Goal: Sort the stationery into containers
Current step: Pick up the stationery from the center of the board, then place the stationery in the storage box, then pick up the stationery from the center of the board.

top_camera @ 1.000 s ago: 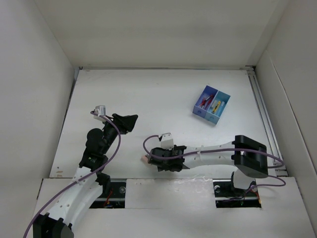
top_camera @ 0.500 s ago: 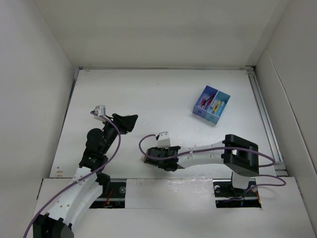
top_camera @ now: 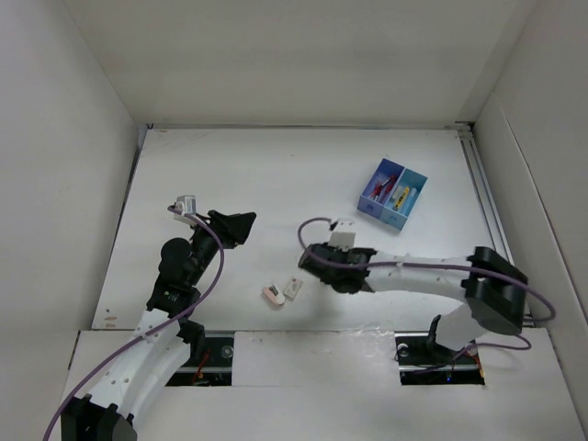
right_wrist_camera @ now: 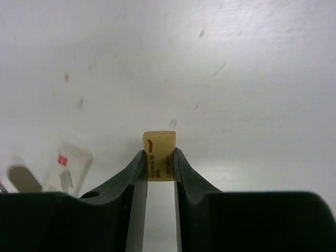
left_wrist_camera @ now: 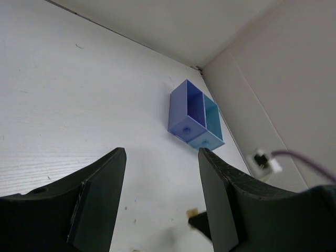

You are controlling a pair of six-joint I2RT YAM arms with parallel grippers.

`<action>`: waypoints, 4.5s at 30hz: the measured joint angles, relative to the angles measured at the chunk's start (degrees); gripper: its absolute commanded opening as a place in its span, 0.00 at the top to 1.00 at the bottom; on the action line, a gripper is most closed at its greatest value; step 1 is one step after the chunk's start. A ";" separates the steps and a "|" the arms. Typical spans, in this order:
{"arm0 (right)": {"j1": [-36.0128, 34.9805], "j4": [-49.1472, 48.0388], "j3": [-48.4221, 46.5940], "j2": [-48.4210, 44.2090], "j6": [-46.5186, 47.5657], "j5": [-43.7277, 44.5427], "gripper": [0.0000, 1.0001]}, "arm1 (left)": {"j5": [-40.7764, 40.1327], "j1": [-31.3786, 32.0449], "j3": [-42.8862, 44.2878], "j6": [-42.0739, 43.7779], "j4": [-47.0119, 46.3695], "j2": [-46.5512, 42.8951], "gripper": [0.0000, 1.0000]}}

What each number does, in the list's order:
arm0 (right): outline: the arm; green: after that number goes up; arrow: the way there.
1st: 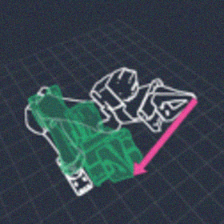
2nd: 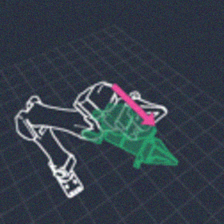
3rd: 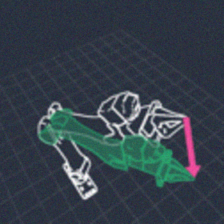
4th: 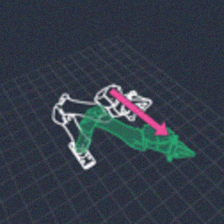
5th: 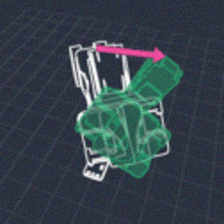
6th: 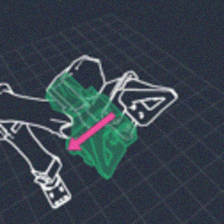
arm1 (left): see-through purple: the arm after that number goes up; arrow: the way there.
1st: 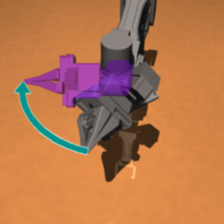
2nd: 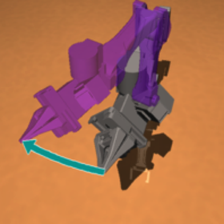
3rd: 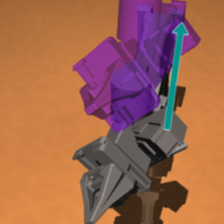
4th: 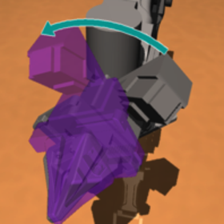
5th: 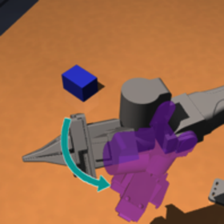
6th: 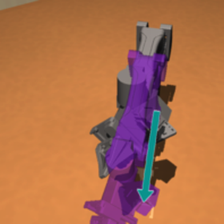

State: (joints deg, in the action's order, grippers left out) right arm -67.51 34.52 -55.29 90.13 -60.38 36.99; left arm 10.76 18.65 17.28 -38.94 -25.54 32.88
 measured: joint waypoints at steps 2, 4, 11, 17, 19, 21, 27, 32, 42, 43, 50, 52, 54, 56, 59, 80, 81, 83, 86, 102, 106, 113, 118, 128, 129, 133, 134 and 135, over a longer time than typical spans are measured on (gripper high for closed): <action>6.10 -0.76 1.20 -5.42 0.72 -0.02 1.00 | 0.09 0.00 0.00 0.00 -0.02 0.00 0.46; 13.64 -2.71 1.75 -9.81 2.27 -0.94 1.00 | 0.17 0.00 0.00 0.00 -0.02 0.00 0.46; 39.45 -10.03 -0.20 -14.19 9.03 -4.81 1.00 | 0.22 0.00 0.00 0.00 -0.09 0.00 0.46; 50.62 -14.32 -4.94 -7.48 11.10 -7.04 1.00 | 0.22 0.00 0.00 0.00 -0.20 -0.04 0.46; 53.70 -15.67 -5.01 -6.21 11.13 -8.17 1.00 | 0.22 0.00 0.00 0.00 -0.22 -0.07 0.46; 56.63 -17.03 -5.01 -4.92 11.13 -9.29 1.00 | 0.44 0.00 0.00 0.00 -0.33 0.00 0.46; 60.43 -19.34 -6.34 0.35 11.06 -11.43 1.00 | 1.18 0.00 0.00 -0.02 -0.74 1.27 0.46; 61.31 -21.24 -7.69 2.99 11.06 -14.84 1.00 | 1.29 0.00 0.00 -0.04 -0.90 1.88 0.46; 61.94 -23.52 -10.93 6.95 10.49 -16.57 0.93 | 1.27 0.00 0.00 -0.11 -1.27 2.08 0.46; 61.99 -23.52 -11.08 7.39 10.45 -16.68 0.90 | 1.29 0.00 0.00 -0.11 -1.38 2.23 0.46; 62.62 -23.54 -12.11 8.48 9.40 -16.24 0.52 | 1.25 0.00 0.00 -0.11 -1.64 3.23 0.46; 62.69 -23.58 -12.15 8.39 9.11 -15.98 0.47 | 1.22 0.00 -0.02 -0.11 -1.62 3.32 0.46; 62.82 -23.54 -12.15 8.20 9.03 -16.00 0.45 | 1.22 0.00 0.00 -0.13 -1.70 3.39 0.46; 62.84 -23.50 -12.15 7.63 9.03 -16.00 0.45 | 1.25 0.00 0.00 -0.11 -1.77 3.80 0.46; 62.55 -23.50 -12.15 5.86 9.03 -16.00 0.45 | 1.22 0.00 -0.02 -0.13 -1.81 4.59 0.46; 38.49 -24.70 -10.88 3.10 11.63 -15.98 1.00 | 1.18 0.00 -0.02 -0.11 -2.05 4.48 0.46; 34.99 -24.63 -10.56 3.04 12.26 -16.00 1.00 | 1.16 0.00 -0.02 -0.11 -2.05 4.44 0.46; 29.11 -24.39 -9.42 2.78 13.03 -16.04 1.00 | 0.94 0.00 -0.02 -0.11 -2.03 4.37 0.46; 21.59 -22.93 -7.52 2.47 14.08 -16.15 1.00 | 0.72 0.00 0.00 -0.11 -1.86 3.85 0.46; 2.29 -15.65 -4.20 8.09 12.85 -14.51 0.47 | -0.42 0.00 -0.02 -0.11 -1.16 2.23 0.46; 1.33 -14.01 -6.67 11.37 12.68 -13.18 0.40 | -0.42 0.00 -0.02 -0.11 -1.09 2.12 0.46; 0.11 -12.98 -7.58 12.24 12.61 -11.74 0.40 | -0.42 0.00 -0.02 -0.09 -0.81 1.81 0.46; -1.20 -9.84 -9.14 12.57 12.52 -10.36 0.40 | -0.42 0.00 -0.02 -0.09 -0.79 1.81 0.46; -1.70 -7.80 -9.18 12.22 12.83 -10.75 0.35 | -0.42 0.00 -0.02 -0.09 -0.83 1.86 0.46; -1.81 -7.80 -9.18 12.24 12.85 -11.02 0.35 | -0.42 0.00 -0.02 -0.09 -0.83 1.86 0.46; -2.05 -8.22 -9.16 12.33 12.90 -12.02 0.34 | -0.33 0.00 -0.02 -0.11 -0.83 1.86 0.46; -2.05 -8.41 -9.16 12.50 12.90 -12.07 0.37 | -0.33 0.00 -0.02 -0.09 -0.81 1.86 0.46; -2.05 -8.90 -9.18 12.70 12.85 -12.15 0.39 | -0.31 0.00 0.00 -0.09 -0.83 1.86 0.46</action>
State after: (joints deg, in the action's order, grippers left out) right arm -69.56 25.63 -64.47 102.83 -47.53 24.84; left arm 10.46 18.65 17.28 -39.03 -26.37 34.74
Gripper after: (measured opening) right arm 0.642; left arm 0.539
